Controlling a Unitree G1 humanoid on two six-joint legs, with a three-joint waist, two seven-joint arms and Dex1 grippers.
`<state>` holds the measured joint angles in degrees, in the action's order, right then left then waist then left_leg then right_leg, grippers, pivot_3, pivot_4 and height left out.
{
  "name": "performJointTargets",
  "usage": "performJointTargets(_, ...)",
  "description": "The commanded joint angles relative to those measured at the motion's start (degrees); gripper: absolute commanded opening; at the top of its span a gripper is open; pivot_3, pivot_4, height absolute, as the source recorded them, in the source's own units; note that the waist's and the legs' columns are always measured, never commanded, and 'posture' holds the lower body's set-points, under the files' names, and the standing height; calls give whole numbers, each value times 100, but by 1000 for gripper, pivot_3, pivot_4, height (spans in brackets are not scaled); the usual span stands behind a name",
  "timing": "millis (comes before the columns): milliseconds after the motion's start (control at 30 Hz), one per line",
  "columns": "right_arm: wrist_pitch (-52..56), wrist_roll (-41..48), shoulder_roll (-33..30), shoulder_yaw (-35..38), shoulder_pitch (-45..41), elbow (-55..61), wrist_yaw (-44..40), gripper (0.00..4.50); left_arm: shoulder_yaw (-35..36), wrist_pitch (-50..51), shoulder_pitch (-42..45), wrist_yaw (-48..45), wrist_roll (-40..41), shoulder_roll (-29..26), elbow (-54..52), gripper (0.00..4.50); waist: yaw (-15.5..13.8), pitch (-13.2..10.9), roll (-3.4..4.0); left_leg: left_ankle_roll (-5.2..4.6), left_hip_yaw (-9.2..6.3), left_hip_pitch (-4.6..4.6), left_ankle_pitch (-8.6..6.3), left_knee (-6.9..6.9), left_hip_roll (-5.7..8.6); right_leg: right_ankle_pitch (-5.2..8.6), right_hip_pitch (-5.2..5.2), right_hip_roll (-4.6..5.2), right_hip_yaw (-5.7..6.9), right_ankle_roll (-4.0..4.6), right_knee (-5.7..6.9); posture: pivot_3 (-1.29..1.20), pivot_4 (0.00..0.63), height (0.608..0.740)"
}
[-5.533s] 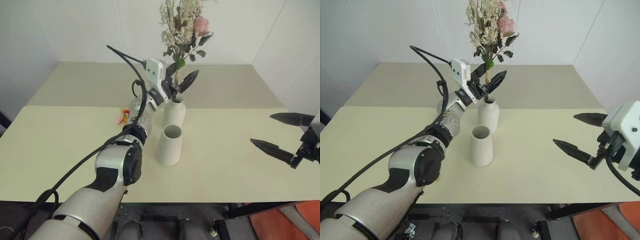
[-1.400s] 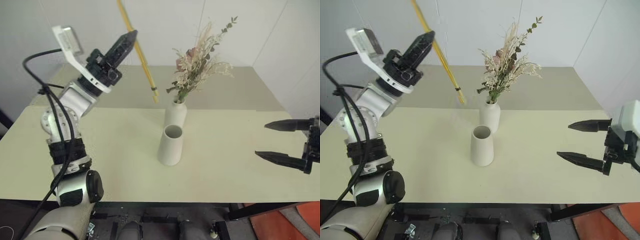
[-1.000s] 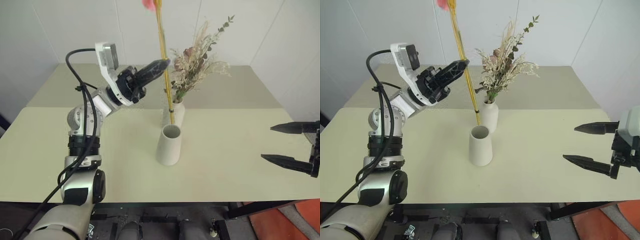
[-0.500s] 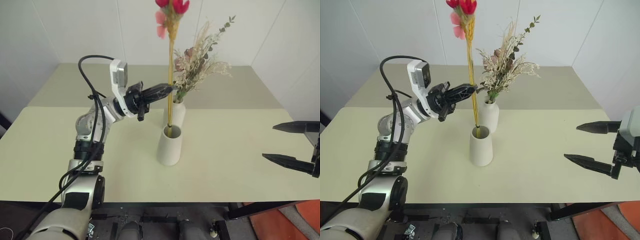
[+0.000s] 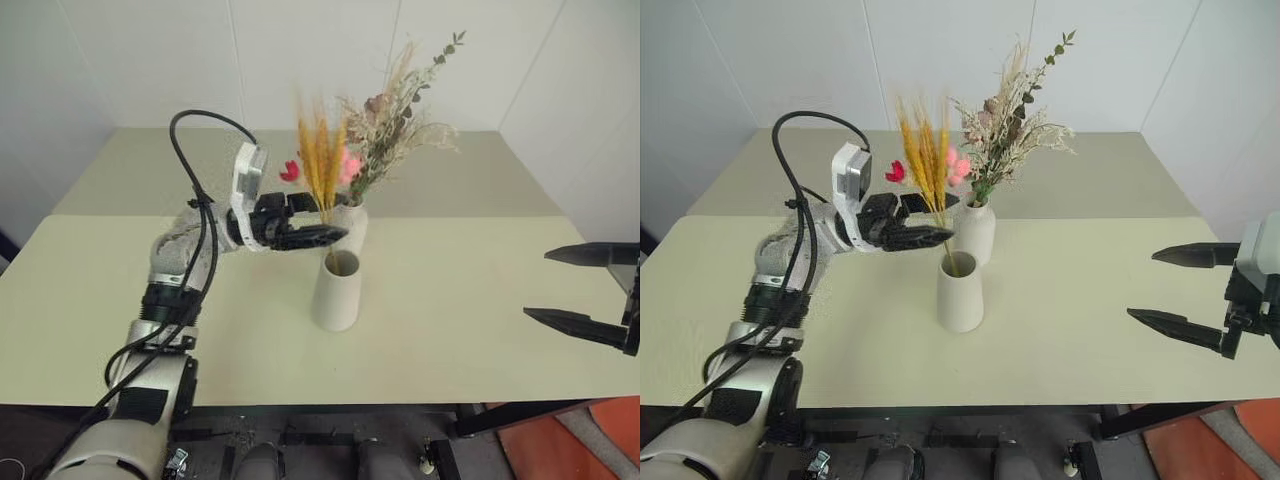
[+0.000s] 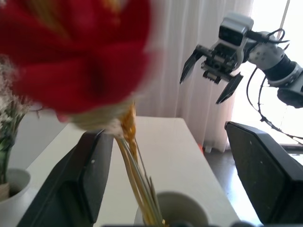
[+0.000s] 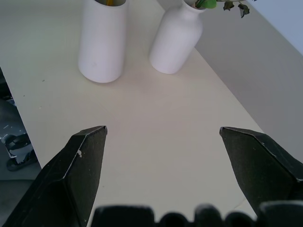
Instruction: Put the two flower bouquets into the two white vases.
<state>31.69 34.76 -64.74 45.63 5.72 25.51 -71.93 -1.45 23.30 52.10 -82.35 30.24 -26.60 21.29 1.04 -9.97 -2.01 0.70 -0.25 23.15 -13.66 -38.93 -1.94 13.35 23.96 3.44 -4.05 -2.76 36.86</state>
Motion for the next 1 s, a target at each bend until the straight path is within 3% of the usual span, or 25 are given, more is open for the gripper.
performJointTargets(33,-17,-33,-6,102,2,77,74,4500,97,-347,108,-417,-317,-654,338,4103,8,0,0,0,0,1,0,0,0,0,2,0,0,0,0,0,150,740)
performJointTargets(233,-70,-50,-85,-75,-148,-69,79,4500,565,-159,55,-908,-132,-1709,130,4103,-9,-1,-1,-1,1,10,-1,0,-2,1,11,1,2,0,-1,0,150,740)
performJointTargets(567,-345,-210,-231,-528,-569,-594,8,4500,1799,-143,-894,-486,26,-3177,-884,4103,-6,-1,-1,-3,7,6,-2,0,-12,3,12,0,5,2,4,0,150,740)
performJointTargets(733,-514,-344,-323,-718,-818,-909,-4,4500,2265,-161,-1447,-169,76,-3524,-1360,4103,-21,-2,0,-3,10,6,-2,1,-15,6,15,0,6,5,5,0,150,740)
performJointTargets(1000,-672,-468,-363,-1076,-1235,-1225,76,4500,2721,12,-1950,316,322,-3554,-1882,4103,-12,-2,0,-3,13,4,-2,2,-17,6,16,-1,6,6,9,0,150,740)
